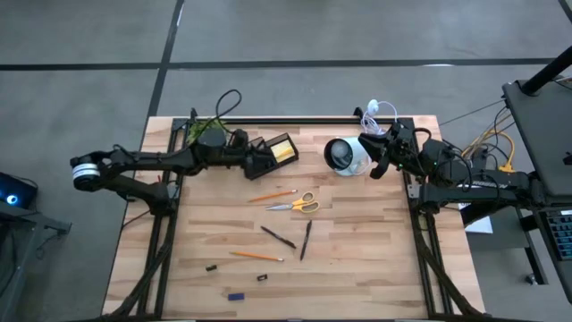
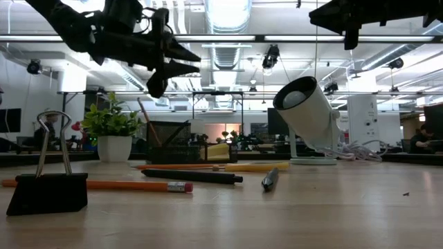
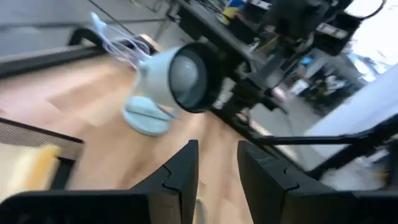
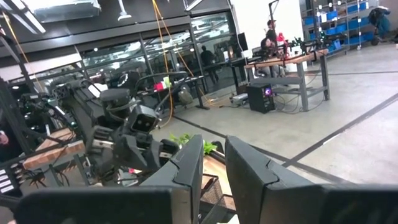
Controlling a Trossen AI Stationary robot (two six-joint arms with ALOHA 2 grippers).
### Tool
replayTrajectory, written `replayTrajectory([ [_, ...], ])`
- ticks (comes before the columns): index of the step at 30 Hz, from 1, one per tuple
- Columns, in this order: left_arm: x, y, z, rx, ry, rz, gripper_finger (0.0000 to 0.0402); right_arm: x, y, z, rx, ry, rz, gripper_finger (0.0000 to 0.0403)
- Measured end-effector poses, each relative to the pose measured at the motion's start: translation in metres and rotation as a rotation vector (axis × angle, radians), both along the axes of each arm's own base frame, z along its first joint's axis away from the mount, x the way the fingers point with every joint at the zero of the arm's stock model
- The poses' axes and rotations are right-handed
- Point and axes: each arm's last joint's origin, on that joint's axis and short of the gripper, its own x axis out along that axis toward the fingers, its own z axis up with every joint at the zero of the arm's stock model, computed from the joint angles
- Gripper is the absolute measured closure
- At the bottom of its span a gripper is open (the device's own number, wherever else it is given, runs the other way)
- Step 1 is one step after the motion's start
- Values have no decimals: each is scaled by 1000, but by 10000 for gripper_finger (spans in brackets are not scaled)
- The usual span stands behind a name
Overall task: Pick and place office supplies into organizer
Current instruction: Put the left black binder clip into the black desk organizer
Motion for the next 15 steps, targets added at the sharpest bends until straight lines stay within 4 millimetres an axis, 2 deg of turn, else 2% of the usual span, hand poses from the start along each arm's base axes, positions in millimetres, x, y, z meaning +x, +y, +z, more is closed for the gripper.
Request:
replayTrajectory([
  [6,-2,-9,7,-133,-39,-84,306,0,0,-1,3,14,0,344],
  [11,-4,-26,27,-123,-93,-157,306,0,0,-1,3,14,0,344],
  [15,-6,-40,35,-157,21,-199,306,0,0,-1,3,14,0,344],
])
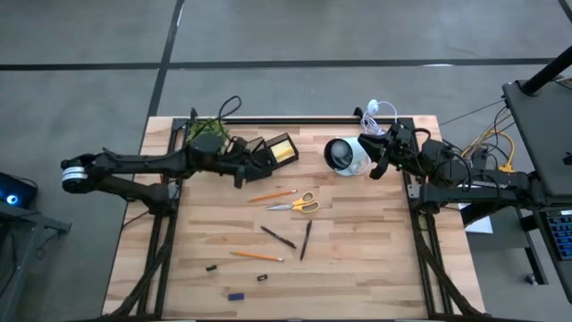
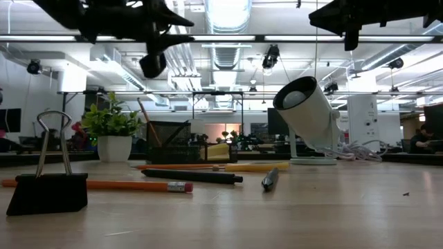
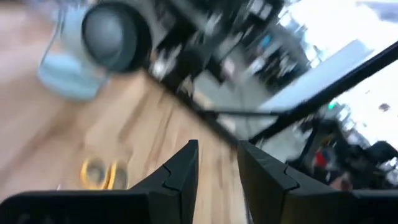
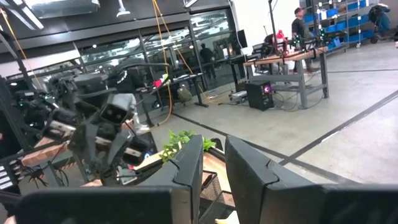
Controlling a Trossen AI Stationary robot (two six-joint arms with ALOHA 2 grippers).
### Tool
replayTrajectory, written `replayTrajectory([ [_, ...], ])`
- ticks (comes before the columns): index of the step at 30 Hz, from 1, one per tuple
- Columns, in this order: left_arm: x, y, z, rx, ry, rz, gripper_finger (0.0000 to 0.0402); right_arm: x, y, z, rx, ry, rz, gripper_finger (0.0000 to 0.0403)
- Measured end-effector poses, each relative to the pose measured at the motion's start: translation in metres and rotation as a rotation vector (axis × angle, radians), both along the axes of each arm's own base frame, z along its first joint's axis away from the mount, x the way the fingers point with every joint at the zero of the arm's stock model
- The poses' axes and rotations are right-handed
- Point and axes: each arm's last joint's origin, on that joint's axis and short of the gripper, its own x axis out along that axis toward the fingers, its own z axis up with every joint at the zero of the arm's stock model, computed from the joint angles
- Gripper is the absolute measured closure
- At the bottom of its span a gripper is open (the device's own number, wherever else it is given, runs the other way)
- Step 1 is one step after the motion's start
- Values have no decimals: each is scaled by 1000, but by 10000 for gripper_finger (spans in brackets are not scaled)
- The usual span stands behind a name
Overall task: Pick and place office supplies into organizer
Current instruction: Put the left black binder clip into the black desk organizer
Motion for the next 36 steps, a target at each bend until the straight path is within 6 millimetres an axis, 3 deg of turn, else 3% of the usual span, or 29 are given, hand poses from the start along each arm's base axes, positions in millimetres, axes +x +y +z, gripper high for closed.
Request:
replayTrajectory([
  [15,-14,-55,21,-75,658,-224,306,0,0,0,-27,14,-7,344],
  [21,-13,-78,19,-93,939,-308,306,0,0,0,-30,16,-7,344],
  [29,-1,-108,7,-81,1068,-428,306,0,0,0,-30,16,-7,344],
  [36,-9,-140,-9,-66,1187,-504,306,0,0,0,-29,17,-6,344],
])
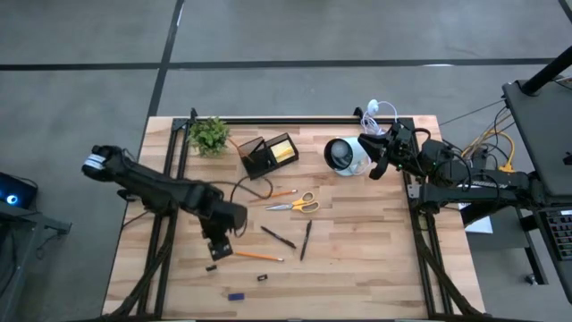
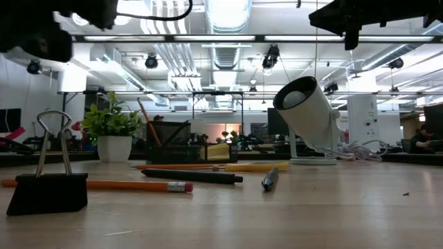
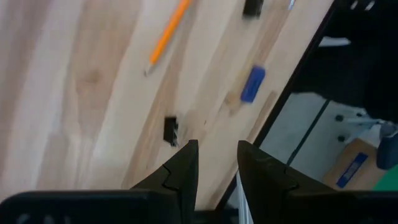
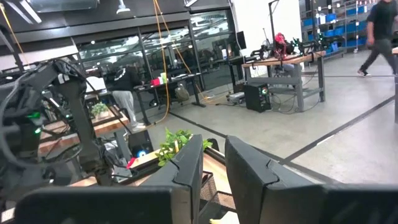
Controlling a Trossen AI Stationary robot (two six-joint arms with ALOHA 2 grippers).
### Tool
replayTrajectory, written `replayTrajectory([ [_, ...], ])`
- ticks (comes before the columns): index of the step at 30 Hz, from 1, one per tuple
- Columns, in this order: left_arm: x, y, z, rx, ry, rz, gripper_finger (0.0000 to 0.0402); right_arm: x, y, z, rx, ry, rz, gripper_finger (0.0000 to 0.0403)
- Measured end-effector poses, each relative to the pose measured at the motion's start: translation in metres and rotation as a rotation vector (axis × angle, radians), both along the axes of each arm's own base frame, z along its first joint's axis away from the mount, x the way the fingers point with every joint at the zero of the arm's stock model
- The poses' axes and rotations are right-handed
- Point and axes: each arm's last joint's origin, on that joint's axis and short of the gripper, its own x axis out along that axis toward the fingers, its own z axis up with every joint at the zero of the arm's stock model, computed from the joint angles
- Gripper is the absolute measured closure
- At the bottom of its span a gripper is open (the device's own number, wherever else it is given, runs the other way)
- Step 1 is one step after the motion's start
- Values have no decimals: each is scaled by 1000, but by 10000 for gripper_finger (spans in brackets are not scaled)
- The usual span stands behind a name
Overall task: Pick and place office supplies into organizer
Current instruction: Put the left black binder clip into the black desk organizer
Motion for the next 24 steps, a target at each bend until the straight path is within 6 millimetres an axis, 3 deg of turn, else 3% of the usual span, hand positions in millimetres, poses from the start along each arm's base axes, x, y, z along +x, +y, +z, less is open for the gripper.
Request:
replayTrajectory([
  [7,-13,-23,-2,18,40,-21,306,0,0,0,1,5,3,344],
  [14,-26,-42,-4,155,-6,-29,306,0,0,0,1,5,3,344],
  [24,-38,-58,-19,193,20,-106,306,0,0,-2,5,25,2,344],
])
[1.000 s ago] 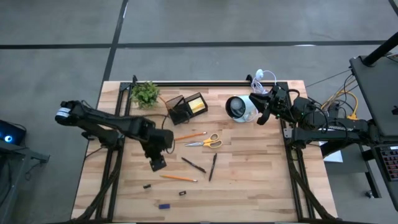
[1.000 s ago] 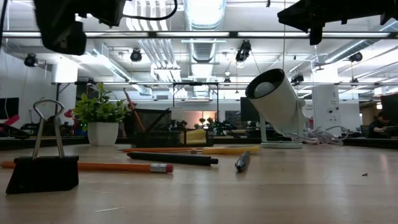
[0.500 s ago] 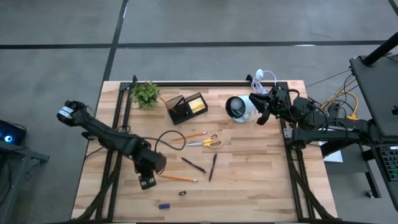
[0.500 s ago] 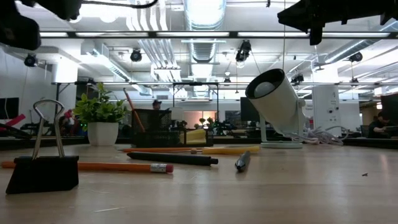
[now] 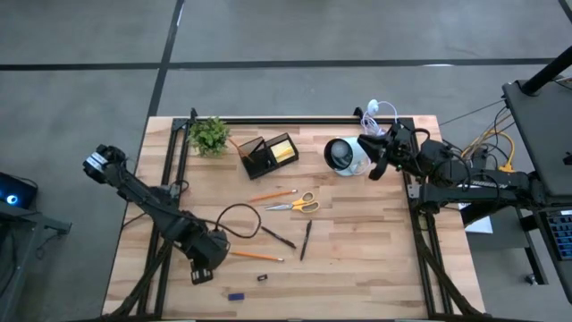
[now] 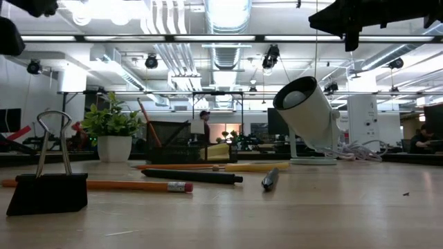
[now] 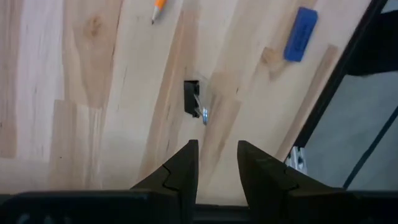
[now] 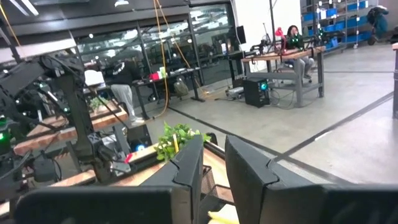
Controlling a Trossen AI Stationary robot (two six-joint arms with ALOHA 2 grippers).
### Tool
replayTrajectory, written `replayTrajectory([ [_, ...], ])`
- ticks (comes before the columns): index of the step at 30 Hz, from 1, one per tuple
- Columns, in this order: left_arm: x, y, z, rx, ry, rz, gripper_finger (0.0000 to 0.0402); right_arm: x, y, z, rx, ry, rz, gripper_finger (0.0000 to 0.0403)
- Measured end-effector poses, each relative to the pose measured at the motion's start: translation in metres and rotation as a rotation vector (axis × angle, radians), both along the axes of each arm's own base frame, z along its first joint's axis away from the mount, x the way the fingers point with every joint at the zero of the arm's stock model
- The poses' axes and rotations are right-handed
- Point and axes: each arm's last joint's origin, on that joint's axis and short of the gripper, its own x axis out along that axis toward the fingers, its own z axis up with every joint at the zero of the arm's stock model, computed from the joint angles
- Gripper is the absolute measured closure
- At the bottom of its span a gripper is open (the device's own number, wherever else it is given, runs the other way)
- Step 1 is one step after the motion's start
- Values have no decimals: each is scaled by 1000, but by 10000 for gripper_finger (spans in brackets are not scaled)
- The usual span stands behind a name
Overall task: Pick and place office supplies into organizer
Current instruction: Put the left black binder clip into the black desk organizer
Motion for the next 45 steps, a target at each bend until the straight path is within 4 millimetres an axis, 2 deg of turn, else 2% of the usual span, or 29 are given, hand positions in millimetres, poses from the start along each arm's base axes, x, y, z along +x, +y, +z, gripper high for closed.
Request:
replayTrajectory([
  [4,0,-1,-12,-14,10,61,306,0,0,-2,5,24,-1,344],
  [9,1,-4,-21,-56,-25,56,299,0,0,-2,2,25,-2,344],
  [16,-3,-1,-33,-43,11,77,234,0,0,-2,-18,35,-4,344],
  [20,-3,-1,-36,-40,15,77,209,0,0,-2,-19,36,-6,344],
  [27,-1,-4,-44,-91,-35,71,206,0,0,-2,-57,55,-14,344],
  [39,3,-9,-73,-11,81,88,206,0,0,-2,-57,54,-17,344],
  [45,3,-11,-75,-24,104,79,206,0,0,-2,-58,54,-16,344],
])
